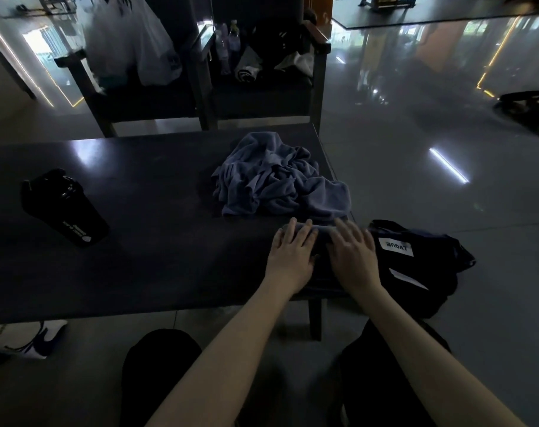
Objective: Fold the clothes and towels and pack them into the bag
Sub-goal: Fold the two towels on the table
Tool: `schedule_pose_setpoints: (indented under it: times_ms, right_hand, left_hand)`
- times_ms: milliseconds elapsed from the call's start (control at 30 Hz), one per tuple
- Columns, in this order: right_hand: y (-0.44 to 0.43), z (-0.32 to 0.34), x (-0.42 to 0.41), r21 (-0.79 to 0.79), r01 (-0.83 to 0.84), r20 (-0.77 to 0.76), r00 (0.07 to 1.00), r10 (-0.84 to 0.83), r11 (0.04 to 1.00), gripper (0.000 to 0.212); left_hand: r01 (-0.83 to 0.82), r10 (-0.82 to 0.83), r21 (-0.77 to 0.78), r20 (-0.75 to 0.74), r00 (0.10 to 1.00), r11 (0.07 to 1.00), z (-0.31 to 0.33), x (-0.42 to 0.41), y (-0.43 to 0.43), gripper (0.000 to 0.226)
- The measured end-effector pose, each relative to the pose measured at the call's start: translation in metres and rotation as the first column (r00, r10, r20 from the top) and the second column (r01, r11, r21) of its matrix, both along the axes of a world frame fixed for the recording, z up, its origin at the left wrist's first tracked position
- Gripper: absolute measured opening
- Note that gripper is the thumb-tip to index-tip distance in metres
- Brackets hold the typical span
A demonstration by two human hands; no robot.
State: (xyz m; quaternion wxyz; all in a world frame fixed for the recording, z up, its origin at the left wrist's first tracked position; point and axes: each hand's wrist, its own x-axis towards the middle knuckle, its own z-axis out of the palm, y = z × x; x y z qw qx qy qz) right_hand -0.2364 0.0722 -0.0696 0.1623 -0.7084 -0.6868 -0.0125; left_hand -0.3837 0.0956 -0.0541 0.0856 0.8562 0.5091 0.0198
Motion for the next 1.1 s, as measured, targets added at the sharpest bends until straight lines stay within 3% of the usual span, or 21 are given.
schedule_pose_setpoints:
  times_ms: [67,133,533,667,800,933,1033,1100]
  right_hand:
    - [-0.007,-0.011,0.000,-0.178,0.008,-0.091,0.996,-0.024,0.984,0.049]
    - [-0.009,-0.017,0.003,-0.252,0.023,-0.129,0.990,-0.057,0.968,0.053]
    - [-0.013,-0.015,-0.002,-0.279,0.048,-0.108,0.991,-0.081,0.959,0.056]
    - [-0.033,-0.017,-0.008,-0.258,0.031,-0.090,0.994,-0.056,0.966,0.070]
    - [-0.034,-0.012,-0.009,-0.266,-0.022,-0.149,0.989,-0.019,0.964,0.061]
    - [-0.027,-0.006,-0.020,-0.287,-0.079,-0.213,0.977,0.017,0.955,0.061]
    - [-0.021,-0.004,-0.036,-0.301,-0.108,-0.258,0.966,0.028,0.947,0.062]
    - [-0.016,0.000,-0.050,-0.308,-0.142,-0.298,0.954,0.046,0.941,0.062]
  left_hand:
    - [0.000,0.000,-0.005,-0.025,1.000,1.000,-0.007,0.000,0.001,0.059]
    - [-0.009,0.009,-0.013,-0.034,0.999,1.000,-0.012,-0.001,-0.001,0.061]
    - [-0.070,0.070,-0.107,-0.002,0.998,0.992,-0.015,-0.005,0.002,0.067]
    - [-0.091,0.093,-0.093,0.020,0.995,0.992,-0.016,-0.010,-0.003,0.067]
    - [-0.170,0.183,-0.136,0.093,0.979,0.976,-0.012,-0.013,-0.009,0.065]
    - [-0.414,0.508,-0.322,0.310,0.803,0.851,-0.006,-0.029,-0.008,0.066]
    - [-0.425,0.634,-0.499,0.393,0.666,0.756,0.003,-0.041,0.001,0.074]
    - [-0.450,0.679,-0.529,0.402,0.615,0.720,0.009,-0.055,0.007,0.077]
